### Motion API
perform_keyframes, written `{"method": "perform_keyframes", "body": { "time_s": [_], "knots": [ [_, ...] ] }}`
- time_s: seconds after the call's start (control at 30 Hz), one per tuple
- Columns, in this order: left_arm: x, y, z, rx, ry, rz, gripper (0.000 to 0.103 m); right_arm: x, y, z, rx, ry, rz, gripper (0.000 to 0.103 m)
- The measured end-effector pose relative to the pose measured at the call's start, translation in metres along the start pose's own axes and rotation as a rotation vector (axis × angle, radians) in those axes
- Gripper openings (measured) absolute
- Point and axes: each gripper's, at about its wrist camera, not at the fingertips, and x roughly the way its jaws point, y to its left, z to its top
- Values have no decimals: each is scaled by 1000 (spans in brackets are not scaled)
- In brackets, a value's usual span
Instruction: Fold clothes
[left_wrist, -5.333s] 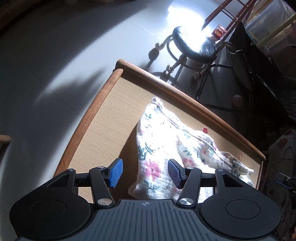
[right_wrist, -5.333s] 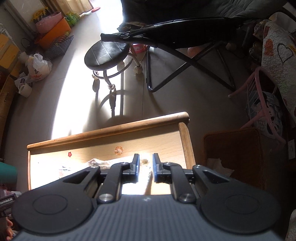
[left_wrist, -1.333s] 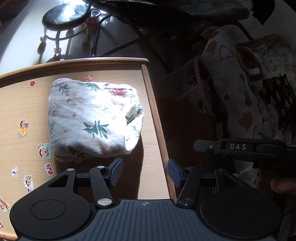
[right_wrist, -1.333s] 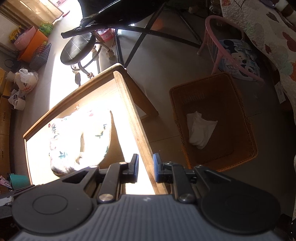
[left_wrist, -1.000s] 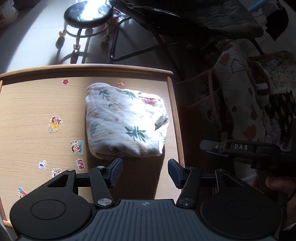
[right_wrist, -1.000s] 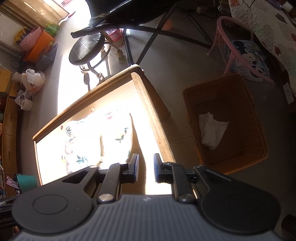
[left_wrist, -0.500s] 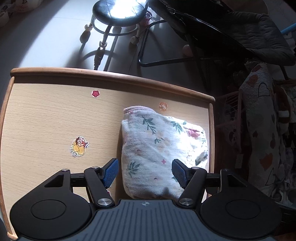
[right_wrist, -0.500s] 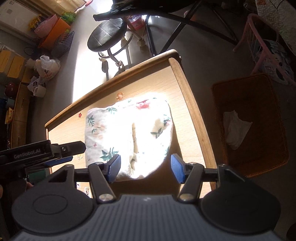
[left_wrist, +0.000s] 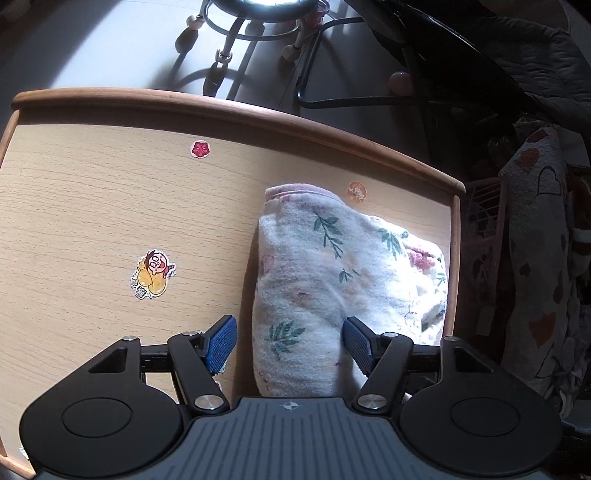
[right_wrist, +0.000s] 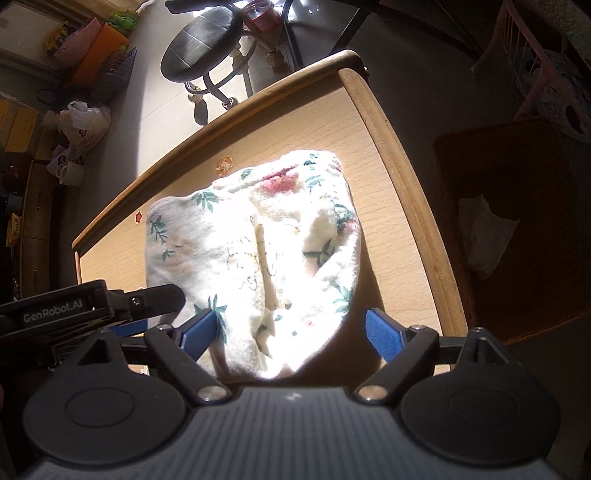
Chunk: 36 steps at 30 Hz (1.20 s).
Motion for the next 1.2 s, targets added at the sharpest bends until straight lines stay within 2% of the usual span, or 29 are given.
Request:
{"method": "perform_keyframes", "body": {
  "time_s": [0.3, 0.53, 0.73, 0.77, 0.8, 0.87, 0.93, 1.0, 1.2],
  "knots": [
    [13, -5, -1, -16, 18, -5, 66, 12, 5, 0, -22, 12, -9, 87],
    [22, -13, -6, 25, 17, -3, 63, 18, 9, -4, -62, 14, -33, 83],
    [29, -14, -9, 14, 33, -6, 60, 19, 16, -7, -112, 0, -47, 68],
    [30, -14, -10, 13, 34, -8, 54, 19, 17, -7, -116, 1, -42, 62],
    [32, -14, -10, 16, 36, -7, 53, 19, 17, -7, -116, 5, -34, 51],
    [34, -15, -11, 22, 43, -7, 48, 22, 18, -7, -110, 18, -15, 39],
    [35, -17, -11, 35, 45, -2, 43, 23, 22, -8, -121, 17, -19, 36],
    [35, -18, -11, 45, 45, -2, 40, 23, 26, -9, -133, 14, -17, 27],
    [30, -22, -12, 77, 30, -1, 32, 19, 38, -12, -195, 3, -23, 20]
  ]
}}
